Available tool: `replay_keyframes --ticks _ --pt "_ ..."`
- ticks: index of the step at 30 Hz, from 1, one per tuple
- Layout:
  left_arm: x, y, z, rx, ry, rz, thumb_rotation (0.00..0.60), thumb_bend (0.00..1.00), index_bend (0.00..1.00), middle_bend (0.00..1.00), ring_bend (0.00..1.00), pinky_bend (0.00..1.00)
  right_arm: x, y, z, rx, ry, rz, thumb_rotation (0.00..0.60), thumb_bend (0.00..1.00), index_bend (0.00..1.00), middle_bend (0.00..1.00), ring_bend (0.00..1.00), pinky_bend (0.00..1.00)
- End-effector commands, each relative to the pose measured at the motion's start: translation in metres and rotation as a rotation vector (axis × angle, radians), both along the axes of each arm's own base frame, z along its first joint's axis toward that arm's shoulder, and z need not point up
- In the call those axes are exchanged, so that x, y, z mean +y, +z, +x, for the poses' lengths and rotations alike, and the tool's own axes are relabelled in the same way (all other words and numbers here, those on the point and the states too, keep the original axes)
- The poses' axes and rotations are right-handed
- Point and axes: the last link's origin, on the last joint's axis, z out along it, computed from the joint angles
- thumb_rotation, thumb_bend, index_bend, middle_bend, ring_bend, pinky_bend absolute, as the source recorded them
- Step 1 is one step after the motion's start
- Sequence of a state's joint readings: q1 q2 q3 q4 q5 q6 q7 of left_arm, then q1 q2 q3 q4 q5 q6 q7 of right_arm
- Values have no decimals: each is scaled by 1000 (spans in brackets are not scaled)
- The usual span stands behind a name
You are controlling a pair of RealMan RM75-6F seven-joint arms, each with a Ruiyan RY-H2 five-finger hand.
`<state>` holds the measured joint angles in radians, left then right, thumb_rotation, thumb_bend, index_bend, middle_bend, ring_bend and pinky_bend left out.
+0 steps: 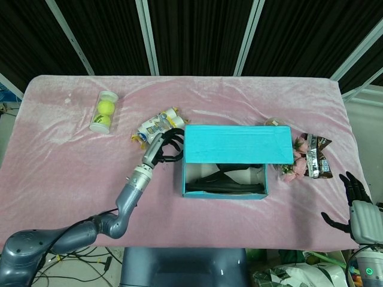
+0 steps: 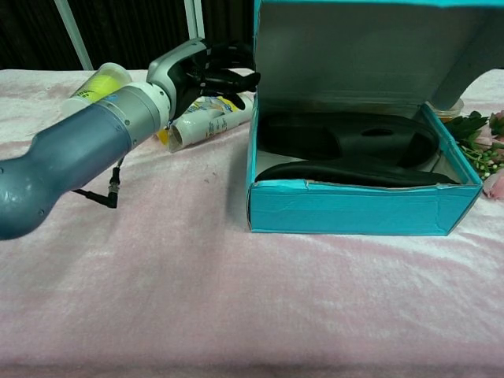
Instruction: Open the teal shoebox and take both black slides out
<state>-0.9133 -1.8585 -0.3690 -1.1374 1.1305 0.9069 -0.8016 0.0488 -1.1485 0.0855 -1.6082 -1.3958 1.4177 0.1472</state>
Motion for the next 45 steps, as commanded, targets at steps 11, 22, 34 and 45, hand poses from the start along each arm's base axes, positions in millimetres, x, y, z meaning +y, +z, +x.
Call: replay_keyframes --ticks 11,22,34,45 --pt "22 47 10 -482 360 -484 600 418 119 251 151 345 -1 -2 0 -1 3 11 600 98 0 0 17 210" --pt "29 63 -2 -586 428 -640 600 84 0 74 2 196 0 -1 1 -3 7 8 600 99 0 0 17 210" --pt "7 86 -39 213 73 -72 600 248 59 156 82 270 -1 0 1 0 8 11 600 98 0 0 17 210" --pt "-12 76 -28 745 -426 429 600 129 324 329 219 282 -2 -4 1 -7 16 20 600 98 0 0 17 210"
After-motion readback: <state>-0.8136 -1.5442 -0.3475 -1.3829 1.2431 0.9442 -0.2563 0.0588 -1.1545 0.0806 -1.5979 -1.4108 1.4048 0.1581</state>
